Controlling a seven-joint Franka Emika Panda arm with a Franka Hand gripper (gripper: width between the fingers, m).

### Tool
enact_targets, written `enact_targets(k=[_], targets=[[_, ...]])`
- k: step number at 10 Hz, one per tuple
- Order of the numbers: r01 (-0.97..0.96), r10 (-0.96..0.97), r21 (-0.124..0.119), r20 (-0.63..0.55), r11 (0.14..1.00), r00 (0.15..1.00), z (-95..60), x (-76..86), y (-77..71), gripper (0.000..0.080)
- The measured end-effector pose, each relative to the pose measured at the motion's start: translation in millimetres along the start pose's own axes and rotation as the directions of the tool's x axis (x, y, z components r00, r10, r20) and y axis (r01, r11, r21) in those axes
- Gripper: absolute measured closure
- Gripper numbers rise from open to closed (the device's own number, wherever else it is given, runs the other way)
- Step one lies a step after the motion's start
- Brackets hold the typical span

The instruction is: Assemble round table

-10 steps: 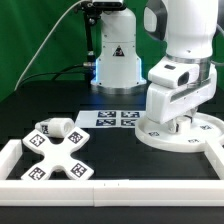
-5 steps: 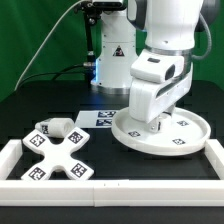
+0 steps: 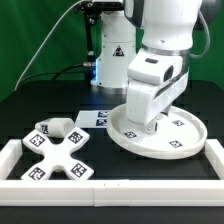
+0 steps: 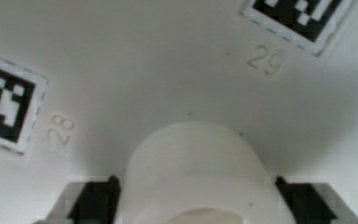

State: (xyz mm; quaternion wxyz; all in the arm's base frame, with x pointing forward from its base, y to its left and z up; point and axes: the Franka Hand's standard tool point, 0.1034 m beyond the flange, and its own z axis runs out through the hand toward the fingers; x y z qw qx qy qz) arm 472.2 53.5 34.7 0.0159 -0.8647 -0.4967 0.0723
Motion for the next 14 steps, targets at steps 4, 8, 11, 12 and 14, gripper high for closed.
enact_targets(k=[4, 8, 11, 12, 14], targets=[[0.027, -0.027, 0.007, 0.003, 1.000, 1.000, 1.4, 10.0, 58.6, 0.0390], [-0.027, 0.028, 0.053, -0.021, 0.998, 0.999, 0.8, 24.1, 71.4, 0.0390], [-0.029, 0.030, 0.055, -0.020, 0.998, 0.999, 2.8, 23.8, 71.2, 0.0390], [-0.034, 0.035, 0.046, -0.027, 0.998, 0.999, 4.7, 26.3, 74.9, 0.0390], [-0.036, 0.037, 0.031, -0.038, 0.999, 0.999, 3.7, 33.7, 87.5, 0.0390]])
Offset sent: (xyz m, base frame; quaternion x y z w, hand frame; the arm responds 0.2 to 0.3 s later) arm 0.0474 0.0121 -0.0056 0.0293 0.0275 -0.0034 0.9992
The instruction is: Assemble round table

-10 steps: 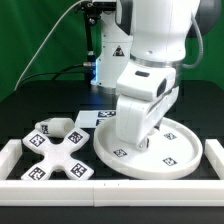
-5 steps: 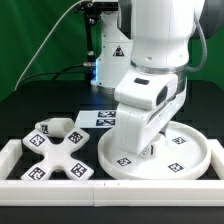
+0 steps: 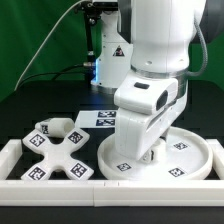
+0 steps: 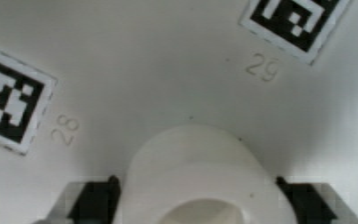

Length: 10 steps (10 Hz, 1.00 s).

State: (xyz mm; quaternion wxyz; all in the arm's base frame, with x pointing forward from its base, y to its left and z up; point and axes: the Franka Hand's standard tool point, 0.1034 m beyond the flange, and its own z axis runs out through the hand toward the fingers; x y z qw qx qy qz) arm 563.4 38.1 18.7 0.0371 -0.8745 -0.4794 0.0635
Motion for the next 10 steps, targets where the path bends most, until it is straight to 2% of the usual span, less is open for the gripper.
enact_targets(k=[5, 6, 7, 8, 10], targets=[[0.004, -0.004, -0.003, -0.003, 1.000, 1.000, 0.6, 1.1, 2.7, 0.0390], [0.003, -0.003, -0.002, -0.002, 1.000, 1.000, 1.5, 0.8, 2.5, 0.0312], [0.003, -0.003, -0.002, -0.001, 1.000, 1.000, 1.7, 0.7, 2.5, 0.0312], [-0.009, 0.009, 0.000, 0.004, 1.000, 1.000, -1.3, 0.7, 1.3, 0.0185], [-0.012, 0.013, -0.016, 0.024, 1.000, 1.000, -29.0, -4.3, -3.2, 0.0161]])
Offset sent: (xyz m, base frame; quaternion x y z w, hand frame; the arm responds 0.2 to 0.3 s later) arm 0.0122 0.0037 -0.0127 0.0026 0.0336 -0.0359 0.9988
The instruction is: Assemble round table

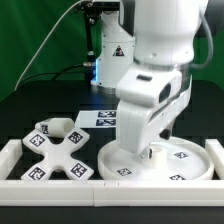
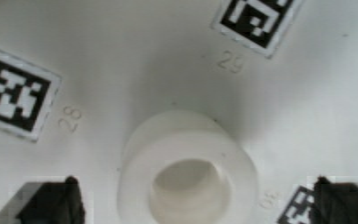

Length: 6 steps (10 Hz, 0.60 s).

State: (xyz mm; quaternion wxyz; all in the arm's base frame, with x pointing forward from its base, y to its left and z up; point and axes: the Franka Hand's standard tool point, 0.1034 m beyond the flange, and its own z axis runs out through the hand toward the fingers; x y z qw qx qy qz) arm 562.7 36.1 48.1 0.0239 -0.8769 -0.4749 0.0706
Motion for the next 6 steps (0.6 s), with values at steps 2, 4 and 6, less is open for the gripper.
enact_targets(k=[2, 4, 6], targets=[[-0.010, 0.010, -0.031, 0.012, 0.999, 1.000, -28.4, -17.5, -5.1, 0.0152], [-0.080, 0.080, -0.043, -0.003, 0.996, 0.997, -41.4, -13.4, -8.3, 0.0150], [-0.076, 0.076, -0.041, -0.001, 0.996, 0.997, -39.5, -15.1, -8.0, 0.0150]])
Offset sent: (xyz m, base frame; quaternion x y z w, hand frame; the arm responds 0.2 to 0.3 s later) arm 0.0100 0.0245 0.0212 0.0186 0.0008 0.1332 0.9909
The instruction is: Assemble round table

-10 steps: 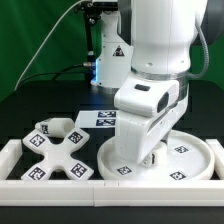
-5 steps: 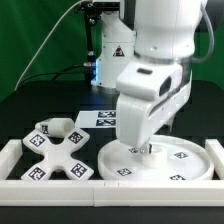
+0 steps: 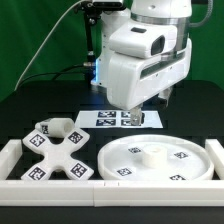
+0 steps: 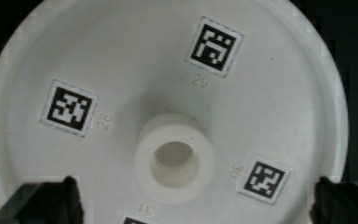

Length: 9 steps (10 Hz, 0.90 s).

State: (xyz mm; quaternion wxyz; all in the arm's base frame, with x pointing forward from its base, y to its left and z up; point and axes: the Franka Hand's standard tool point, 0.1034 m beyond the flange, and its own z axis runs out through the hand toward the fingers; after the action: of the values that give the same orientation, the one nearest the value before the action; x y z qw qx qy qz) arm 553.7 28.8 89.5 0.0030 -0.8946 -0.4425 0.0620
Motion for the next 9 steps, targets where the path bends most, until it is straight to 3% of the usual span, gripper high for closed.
enact_targets(k=[2, 5, 6, 7, 9], targets=[[-0.001, 0.001, -0.002, 0.003, 1.000, 1.000, 2.0, -3.2, 0.1, 0.0150], [-0.023, 0.026, -0.043, 0.062, 0.999, 0.998, 5.8, -58.4, -9.9, 0.0150], [-0.047, 0.050, -0.051, 0.048, 0.998, 0.998, 5.0, -70.9, -6.6, 0.0150], [-0.071, 0.072, -0.040, 0.046, 0.997, 0.996, 2.6, -75.5, -5.1, 0.0150], [-0.077, 0.077, -0.010, 0.165, 0.997, 0.983, 5.6, -70.4, -16.4, 0.0150]])
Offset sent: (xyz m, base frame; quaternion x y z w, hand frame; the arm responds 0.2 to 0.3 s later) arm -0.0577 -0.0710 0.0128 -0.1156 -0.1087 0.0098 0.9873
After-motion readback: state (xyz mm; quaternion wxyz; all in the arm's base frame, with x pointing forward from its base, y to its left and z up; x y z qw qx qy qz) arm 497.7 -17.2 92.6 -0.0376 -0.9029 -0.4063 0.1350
